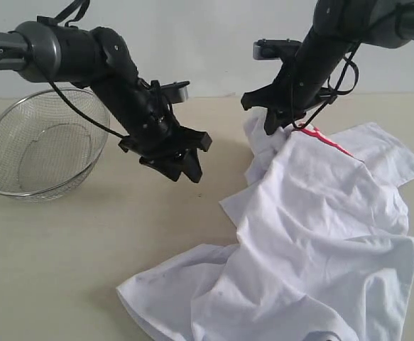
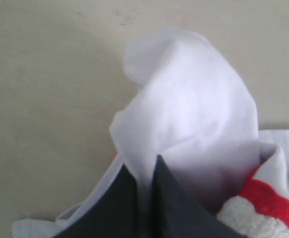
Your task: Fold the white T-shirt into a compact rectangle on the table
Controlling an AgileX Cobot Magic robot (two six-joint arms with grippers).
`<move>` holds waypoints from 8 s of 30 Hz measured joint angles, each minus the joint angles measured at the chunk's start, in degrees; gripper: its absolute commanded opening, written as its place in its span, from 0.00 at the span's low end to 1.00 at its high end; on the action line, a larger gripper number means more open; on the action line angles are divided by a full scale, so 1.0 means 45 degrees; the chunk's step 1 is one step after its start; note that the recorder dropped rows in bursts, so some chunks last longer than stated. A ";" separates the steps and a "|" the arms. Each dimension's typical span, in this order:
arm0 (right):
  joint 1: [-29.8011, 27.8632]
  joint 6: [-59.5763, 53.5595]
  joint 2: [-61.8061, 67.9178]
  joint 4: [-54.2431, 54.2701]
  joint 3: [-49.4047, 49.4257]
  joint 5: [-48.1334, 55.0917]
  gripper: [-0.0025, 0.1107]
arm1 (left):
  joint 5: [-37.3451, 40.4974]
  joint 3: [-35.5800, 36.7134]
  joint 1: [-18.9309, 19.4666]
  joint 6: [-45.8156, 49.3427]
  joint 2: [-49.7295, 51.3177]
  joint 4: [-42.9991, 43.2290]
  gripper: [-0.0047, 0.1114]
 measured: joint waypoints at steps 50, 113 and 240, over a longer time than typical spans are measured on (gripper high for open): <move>-0.0026 -0.1900 -0.0379 0.5740 0.0000 -0.1682 0.02 | -0.2074 0.1632 -0.0802 0.1919 0.0783 -0.2959 0.08; -0.2038 0.1527 0.0884 -0.1552 0.0000 -0.0289 0.02 | -0.1206 0.1585 0.0433 0.2363 0.0486 -0.3472 0.08; 0.0444 -0.0498 -0.9104 0.2437 1.2719 -0.4561 0.02 | -0.1227 -0.1489 0.1032 -0.1482 0.1955 0.0786 0.08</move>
